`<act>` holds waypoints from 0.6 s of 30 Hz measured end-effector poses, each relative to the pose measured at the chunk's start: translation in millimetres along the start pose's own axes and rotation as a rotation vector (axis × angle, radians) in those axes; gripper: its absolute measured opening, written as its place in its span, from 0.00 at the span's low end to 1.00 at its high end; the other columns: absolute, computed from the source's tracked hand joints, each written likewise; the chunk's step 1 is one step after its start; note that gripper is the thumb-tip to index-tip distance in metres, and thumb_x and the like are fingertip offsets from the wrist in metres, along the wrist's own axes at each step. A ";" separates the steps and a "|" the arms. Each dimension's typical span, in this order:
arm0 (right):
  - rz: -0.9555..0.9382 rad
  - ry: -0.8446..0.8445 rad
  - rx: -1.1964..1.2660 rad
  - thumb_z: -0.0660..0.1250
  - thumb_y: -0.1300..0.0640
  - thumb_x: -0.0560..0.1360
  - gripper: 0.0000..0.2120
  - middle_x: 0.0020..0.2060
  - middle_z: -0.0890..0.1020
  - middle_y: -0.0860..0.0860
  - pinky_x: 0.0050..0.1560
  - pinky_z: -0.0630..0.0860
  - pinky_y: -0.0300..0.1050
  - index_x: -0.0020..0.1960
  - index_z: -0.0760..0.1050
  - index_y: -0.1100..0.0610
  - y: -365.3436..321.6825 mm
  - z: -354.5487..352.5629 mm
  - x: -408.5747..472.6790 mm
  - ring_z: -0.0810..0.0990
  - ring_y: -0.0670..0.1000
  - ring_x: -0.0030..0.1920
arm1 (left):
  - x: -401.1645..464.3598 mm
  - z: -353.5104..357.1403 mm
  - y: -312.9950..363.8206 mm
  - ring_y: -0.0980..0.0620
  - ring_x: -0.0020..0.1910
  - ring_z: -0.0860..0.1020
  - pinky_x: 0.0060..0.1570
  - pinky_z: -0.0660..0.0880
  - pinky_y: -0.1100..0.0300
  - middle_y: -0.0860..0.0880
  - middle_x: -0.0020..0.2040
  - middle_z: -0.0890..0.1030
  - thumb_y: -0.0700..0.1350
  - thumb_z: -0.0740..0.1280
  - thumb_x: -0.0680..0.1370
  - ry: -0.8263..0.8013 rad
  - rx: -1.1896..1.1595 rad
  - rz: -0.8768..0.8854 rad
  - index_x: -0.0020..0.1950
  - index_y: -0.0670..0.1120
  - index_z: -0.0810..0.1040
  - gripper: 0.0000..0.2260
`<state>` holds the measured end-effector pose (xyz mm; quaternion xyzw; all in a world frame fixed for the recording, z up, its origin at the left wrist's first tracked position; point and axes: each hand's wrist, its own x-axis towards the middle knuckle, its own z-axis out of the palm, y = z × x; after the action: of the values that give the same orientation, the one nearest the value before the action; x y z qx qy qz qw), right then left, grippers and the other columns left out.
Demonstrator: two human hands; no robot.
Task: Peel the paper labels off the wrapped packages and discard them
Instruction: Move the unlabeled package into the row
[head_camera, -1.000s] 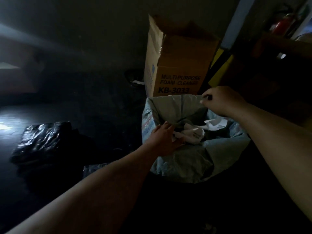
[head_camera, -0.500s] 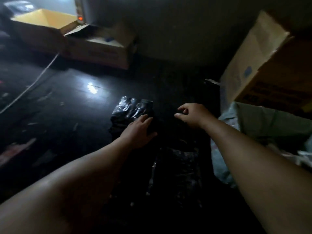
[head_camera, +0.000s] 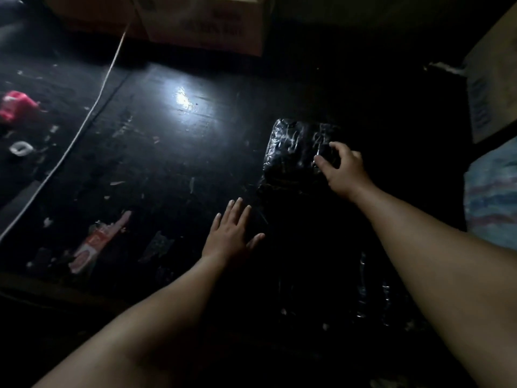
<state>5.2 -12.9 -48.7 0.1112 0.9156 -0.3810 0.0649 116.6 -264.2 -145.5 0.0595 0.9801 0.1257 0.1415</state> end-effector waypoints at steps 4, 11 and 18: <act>0.050 0.064 0.072 0.64 0.40 0.76 0.27 0.69 0.66 0.59 0.58 0.63 0.40 0.72 0.63 0.46 3.2 14.7 10.3 0.70 0.56 0.66 | 1.1 15.9 -25.6 0.52 0.77 0.33 0.76 0.38 0.47 0.52 0.80 0.36 0.70 0.44 0.77 -0.044 0.067 -0.009 0.80 0.52 0.39 0.37; 0.031 0.122 0.247 0.68 0.46 0.75 0.27 0.72 0.66 0.55 0.61 0.61 0.40 0.71 0.63 0.48 8.3 29.9 16.5 0.65 0.52 0.71 | 0.1 31.4 -37.4 0.52 0.76 0.30 0.76 0.37 0.46 0.52 0.78 0.32 0.70 0.37 0.77 0.010 0.144 0.037 0.79 0.51 0.35 0.36; -0.035 0.184 0.220 0.69 0.46 0.75 0.25 0.70 0.66 0.55 0.60 0.63 0.40 0.70 0.67 0.46 11.2 34.2 16.9 0.67 0.51 0.69 | -0.2 32.4 -37.4 0.53 0.76 0.30 0.76 0.36 0.47 0.52 0.78 0.32 0.70 0.40 0.78 0.041 0.136 0.036 0.79 0.52 0.36 0.36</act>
<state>-7.1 -27.0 -83.8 0.1363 0.8722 -0.4682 -0.0386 123.2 -292.8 -185.3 0.0839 0.9879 0.0626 0.1145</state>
